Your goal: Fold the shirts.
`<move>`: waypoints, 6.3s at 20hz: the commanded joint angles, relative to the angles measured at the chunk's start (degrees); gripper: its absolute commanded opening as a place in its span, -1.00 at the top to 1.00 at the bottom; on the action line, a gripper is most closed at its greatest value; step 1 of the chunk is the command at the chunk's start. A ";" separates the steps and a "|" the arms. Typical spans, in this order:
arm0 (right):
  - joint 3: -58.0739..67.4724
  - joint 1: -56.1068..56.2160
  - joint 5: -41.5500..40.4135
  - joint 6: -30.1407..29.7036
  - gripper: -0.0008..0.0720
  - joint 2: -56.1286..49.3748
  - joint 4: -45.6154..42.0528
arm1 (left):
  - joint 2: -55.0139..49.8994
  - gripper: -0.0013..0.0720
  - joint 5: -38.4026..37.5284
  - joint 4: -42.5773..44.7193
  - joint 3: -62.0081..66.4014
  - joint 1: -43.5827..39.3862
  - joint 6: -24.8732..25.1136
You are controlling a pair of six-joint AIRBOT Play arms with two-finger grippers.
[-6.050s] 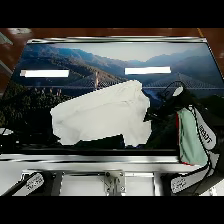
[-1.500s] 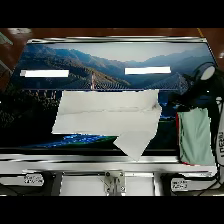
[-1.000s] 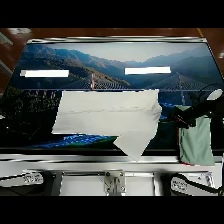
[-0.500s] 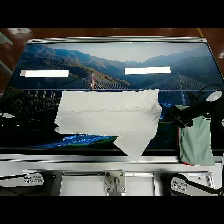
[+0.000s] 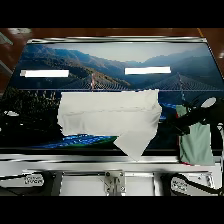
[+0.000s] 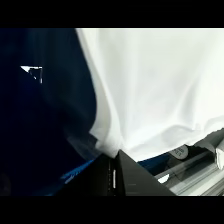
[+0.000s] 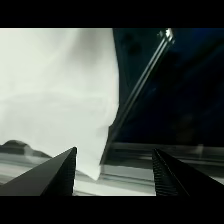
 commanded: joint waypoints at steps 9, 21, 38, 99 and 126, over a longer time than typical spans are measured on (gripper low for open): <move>-15.43 11.34 -18.25 1.73 -0.64 0.04 6.60 | 0.13 0.86 -2.40 -1.68 0.20 -0.20 0.52; -5.64 13.14 -16.00 0.46 0.78 11.72 7.23 | 1.97 0.86 -2.75 -4.98 6.25 -0.22 0.57; 26.43 13.25 -30.88 3.41 0.78 -14.14 11.56 | -5.38 0.86 16.96 -5.01 27.04 -8.59 -11.30; 26.43 7.87 7.10 -1.33 0.78 8.85 5.53 | -24.13 0.86 22.93 -17.92 39.98 -61.90 -20.98; 26.25 50.16 -44.26 2.84 0.78 -14.82 14.53 | 17.88 0.86 20.22 -22.91 41.05 -27.28 -12.28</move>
